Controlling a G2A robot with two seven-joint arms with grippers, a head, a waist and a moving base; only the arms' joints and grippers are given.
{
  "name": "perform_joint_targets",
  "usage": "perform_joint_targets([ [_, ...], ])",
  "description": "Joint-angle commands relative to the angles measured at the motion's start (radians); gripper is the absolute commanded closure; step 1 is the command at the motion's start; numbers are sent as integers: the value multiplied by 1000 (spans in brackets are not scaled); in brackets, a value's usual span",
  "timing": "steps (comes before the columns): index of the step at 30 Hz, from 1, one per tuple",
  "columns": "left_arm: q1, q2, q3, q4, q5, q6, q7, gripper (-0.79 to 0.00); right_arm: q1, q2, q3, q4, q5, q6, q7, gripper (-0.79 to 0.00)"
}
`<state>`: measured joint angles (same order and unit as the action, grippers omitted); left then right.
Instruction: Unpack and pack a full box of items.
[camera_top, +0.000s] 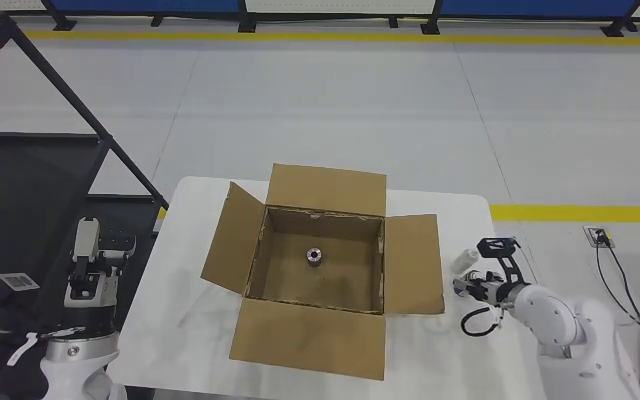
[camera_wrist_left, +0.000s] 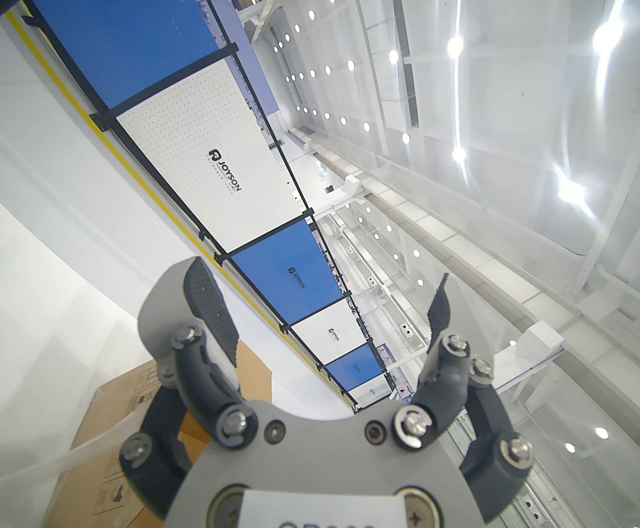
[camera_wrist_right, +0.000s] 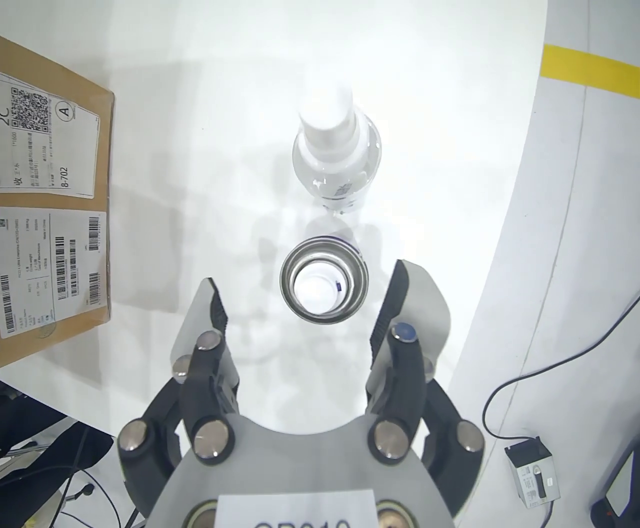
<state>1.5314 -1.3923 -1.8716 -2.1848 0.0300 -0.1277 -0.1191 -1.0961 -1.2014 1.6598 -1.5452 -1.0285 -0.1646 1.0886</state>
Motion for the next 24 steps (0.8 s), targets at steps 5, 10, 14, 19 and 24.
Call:
perform_joint_targets([
  [5, 0, 0, 0, 0, 0, 0, 0, -785, 23, 7, -2, 40, 11, -1, -10, 0],
  [10, 0, 0, 0, 0, 0, 0, 0, -785, -5, 15, 33, -13, 26, 13, -34, 0],
  [14, 0, 0, 0, 0, 0, 0, 0, -785, -62, 23, 86, -123, 53, 16, -58, 0],
  [19, 0, 0, 0, 0, 0, 0, 0, -785, -169, 28, 125, -358, 38, 42, -94, 0],
  [24, 0, 0, 0, 0, 0, 0, 0, -785, -275, 27, 135, -578, 66, 53, -163, 0],
])
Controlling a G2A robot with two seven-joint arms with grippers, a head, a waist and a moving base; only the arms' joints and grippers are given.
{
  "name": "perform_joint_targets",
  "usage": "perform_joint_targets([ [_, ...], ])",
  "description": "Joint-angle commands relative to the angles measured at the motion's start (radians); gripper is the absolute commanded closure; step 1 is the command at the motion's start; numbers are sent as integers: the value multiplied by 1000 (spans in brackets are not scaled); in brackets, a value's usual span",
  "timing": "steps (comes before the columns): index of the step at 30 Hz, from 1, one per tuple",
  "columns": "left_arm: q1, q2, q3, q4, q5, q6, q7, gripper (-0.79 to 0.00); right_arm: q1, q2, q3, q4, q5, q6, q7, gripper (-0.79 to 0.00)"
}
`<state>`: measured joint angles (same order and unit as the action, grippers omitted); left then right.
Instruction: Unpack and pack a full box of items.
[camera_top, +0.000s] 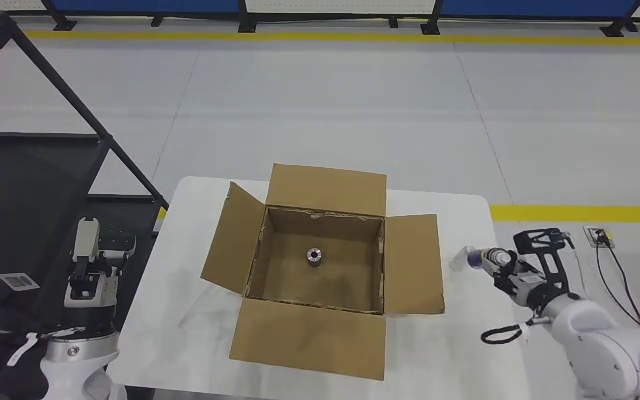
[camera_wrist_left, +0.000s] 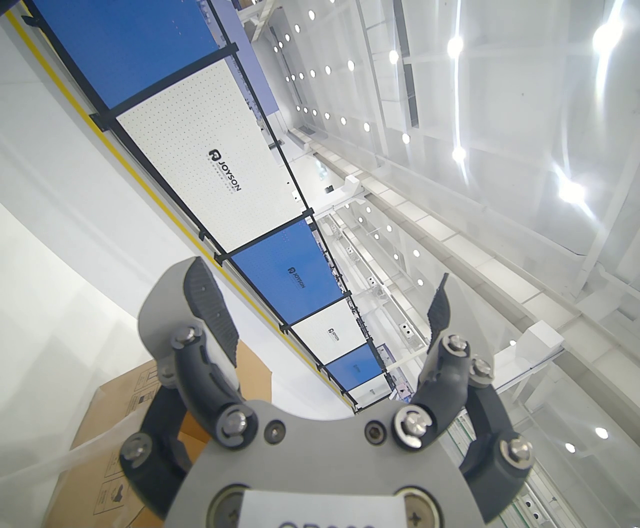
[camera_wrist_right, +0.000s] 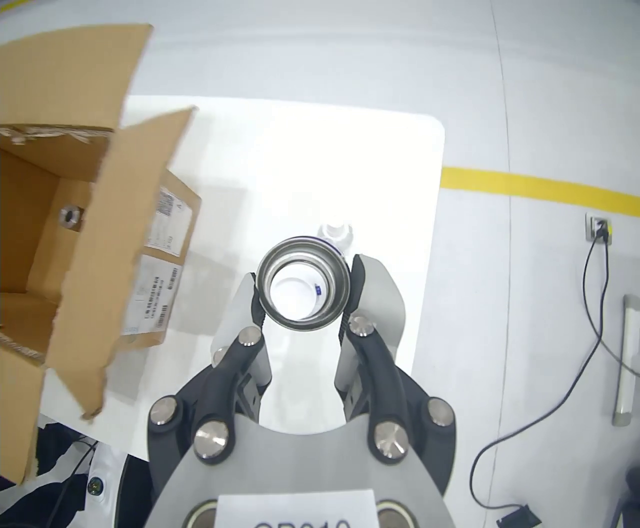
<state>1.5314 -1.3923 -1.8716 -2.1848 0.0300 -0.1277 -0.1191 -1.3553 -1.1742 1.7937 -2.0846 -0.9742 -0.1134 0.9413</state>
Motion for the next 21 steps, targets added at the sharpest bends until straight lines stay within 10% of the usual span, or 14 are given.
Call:
perform_joint_targets([
  [1, 0, 0, 0, 0, 0, 0, 0, -785, -29, -2, -2, -67, 28, 5, -34, 0],
  [11, 0, 0, 0, 0, 0, 0, 0, -785, -27, -10, -177, -145, 143, -29, -173, 0],
  [21, 0, 0, 0, 0, 0, 0, 0, -785, 285, -35, -579, 107, 10, 16, -23, 0],
])
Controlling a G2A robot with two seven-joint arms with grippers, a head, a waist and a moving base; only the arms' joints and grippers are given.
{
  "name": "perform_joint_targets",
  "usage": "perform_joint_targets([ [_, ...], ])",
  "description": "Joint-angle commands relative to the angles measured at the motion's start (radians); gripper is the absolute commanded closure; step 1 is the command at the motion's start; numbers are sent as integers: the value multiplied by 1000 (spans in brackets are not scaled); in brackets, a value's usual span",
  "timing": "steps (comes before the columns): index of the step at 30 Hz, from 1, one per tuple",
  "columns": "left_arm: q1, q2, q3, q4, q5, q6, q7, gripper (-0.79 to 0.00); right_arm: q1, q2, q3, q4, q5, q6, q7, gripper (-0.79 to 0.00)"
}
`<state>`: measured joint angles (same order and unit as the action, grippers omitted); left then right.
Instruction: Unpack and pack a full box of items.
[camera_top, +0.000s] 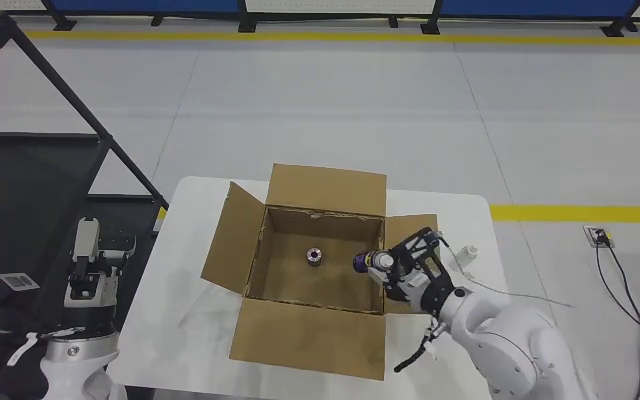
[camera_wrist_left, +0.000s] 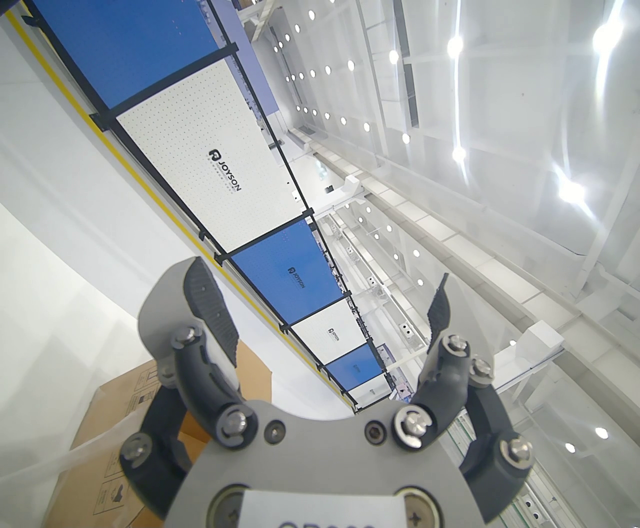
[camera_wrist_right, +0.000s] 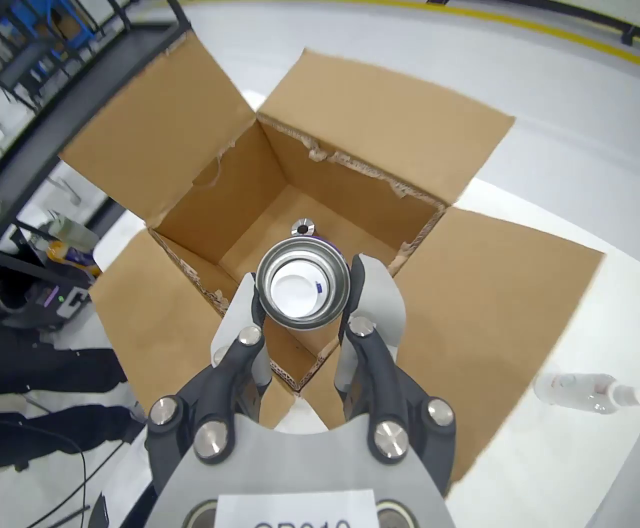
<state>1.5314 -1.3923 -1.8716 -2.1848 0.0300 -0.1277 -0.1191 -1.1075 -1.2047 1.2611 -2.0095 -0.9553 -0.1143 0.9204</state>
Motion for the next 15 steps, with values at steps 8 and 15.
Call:
perform_joint_targets([
  [8, 0, 0, 0, 0, 0, 0, 0, -785, 318, -70, -314, 357, -77, 146, 0, 0],
  [15, 0, 0, 0, 0, 0, 0, 0, -785, 472, -136, -485, 594, -158, 219, -26, 0],
])
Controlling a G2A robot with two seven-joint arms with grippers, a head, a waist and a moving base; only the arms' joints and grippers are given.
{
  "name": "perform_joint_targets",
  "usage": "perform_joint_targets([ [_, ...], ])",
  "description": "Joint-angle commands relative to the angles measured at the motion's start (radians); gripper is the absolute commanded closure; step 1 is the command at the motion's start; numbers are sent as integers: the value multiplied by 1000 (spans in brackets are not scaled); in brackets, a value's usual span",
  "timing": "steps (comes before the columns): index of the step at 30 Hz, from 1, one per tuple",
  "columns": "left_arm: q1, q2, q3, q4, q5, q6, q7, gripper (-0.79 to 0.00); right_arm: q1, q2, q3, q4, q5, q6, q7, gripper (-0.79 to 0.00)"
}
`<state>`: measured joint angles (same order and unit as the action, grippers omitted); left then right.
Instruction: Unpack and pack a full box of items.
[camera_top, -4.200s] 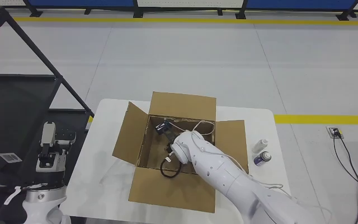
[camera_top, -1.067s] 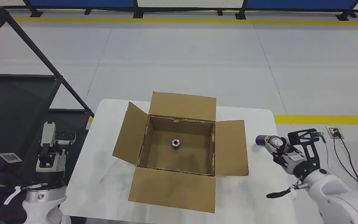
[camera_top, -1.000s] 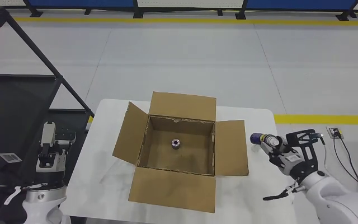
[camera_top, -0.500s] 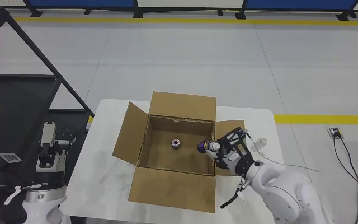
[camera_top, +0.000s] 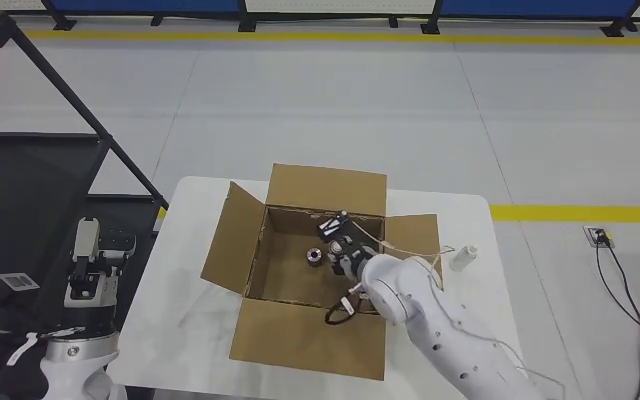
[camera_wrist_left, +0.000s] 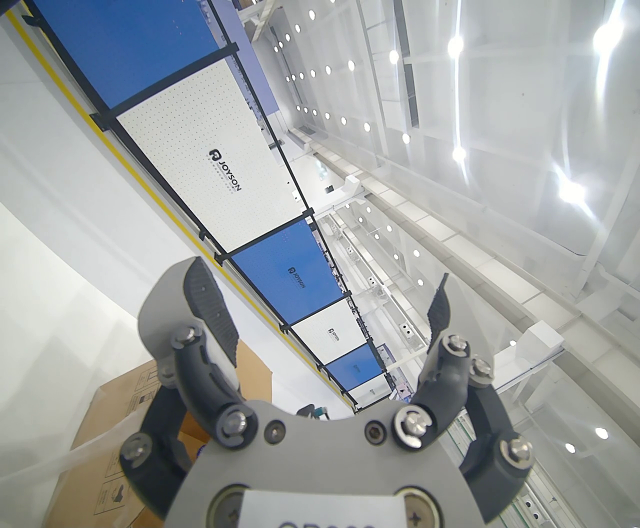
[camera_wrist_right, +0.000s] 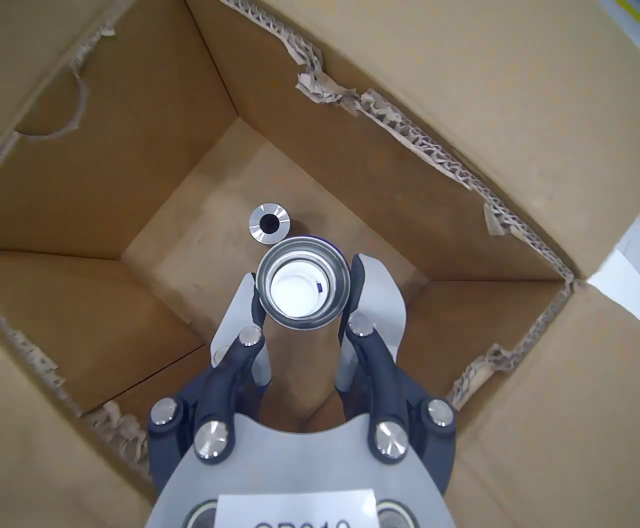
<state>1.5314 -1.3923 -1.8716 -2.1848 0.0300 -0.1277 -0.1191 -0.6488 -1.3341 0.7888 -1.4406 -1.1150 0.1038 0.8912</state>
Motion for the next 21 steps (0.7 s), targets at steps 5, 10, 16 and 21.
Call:
perform_joint_targets([
  [5, 0, 0, 0, 0, 0, 0, 0, -785, 63, -33, -54, 117, -2, -7, 35, 0],
  [10, 0, 0, 0, 0, 0, 0, 0, -785, 75, -47, -68, 163, -7, -29, 44, 0],
  [16, 0, 0, 0, 0, 0, 0, 0, -785, 78, -56, -59, 193, -8, -53, 38, -182],
  [21, 0, 0, 0, 0, 0, 0, 0, -785, 78, -61, -47, 206, -10, -74, 35, -326],
])
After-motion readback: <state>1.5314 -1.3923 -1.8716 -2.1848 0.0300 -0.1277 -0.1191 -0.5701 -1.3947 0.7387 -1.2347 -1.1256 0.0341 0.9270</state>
